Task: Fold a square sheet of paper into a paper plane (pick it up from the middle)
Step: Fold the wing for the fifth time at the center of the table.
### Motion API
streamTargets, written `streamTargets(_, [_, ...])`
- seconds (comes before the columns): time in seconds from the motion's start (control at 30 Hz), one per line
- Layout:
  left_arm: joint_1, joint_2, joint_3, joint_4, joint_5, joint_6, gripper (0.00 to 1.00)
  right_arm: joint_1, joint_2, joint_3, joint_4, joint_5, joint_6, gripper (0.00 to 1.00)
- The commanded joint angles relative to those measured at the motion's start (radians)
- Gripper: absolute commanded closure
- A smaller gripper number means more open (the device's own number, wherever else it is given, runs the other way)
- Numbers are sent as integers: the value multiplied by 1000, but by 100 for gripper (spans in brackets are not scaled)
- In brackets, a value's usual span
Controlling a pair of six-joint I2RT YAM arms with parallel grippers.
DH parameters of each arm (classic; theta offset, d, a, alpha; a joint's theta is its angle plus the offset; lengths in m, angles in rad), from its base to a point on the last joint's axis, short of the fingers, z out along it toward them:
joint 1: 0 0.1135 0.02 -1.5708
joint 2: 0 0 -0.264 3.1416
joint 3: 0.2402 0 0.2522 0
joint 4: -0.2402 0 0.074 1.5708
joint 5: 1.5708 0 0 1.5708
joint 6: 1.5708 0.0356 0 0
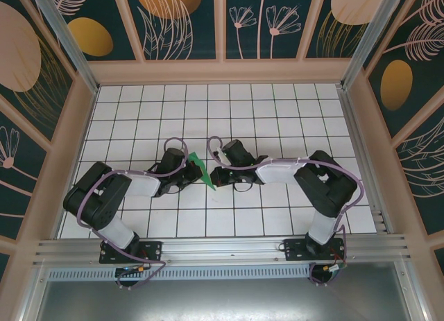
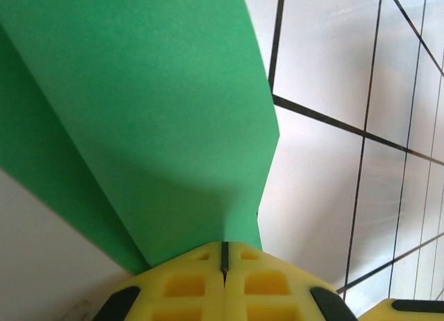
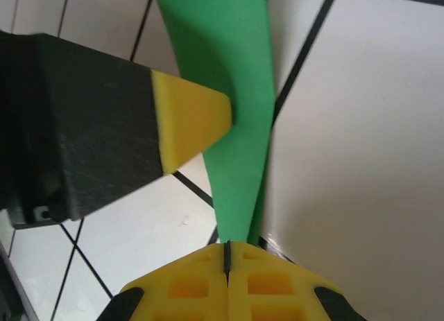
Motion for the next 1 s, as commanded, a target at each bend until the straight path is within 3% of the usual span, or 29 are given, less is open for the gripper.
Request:
streamTargets(0.0, [2, 1, -33, -45, 35, 57, 99, 5, 22, 18, 31, -46, 10, 100])
streamTargets(0.37, [2, 23, -29, -23, 58, 78, 99, 10, 89, 33, 14, -57, -2, 100])
streamTargets(0.63, [3, 21, -16, -28, 66, 75, 100, 10, 28, 46, 13, -59, -15, 100])
streamTargets(0.97, [2, 18, -30, -7, 77, 65, 100, 18, 135, 106, -16, -79, -12, 100])
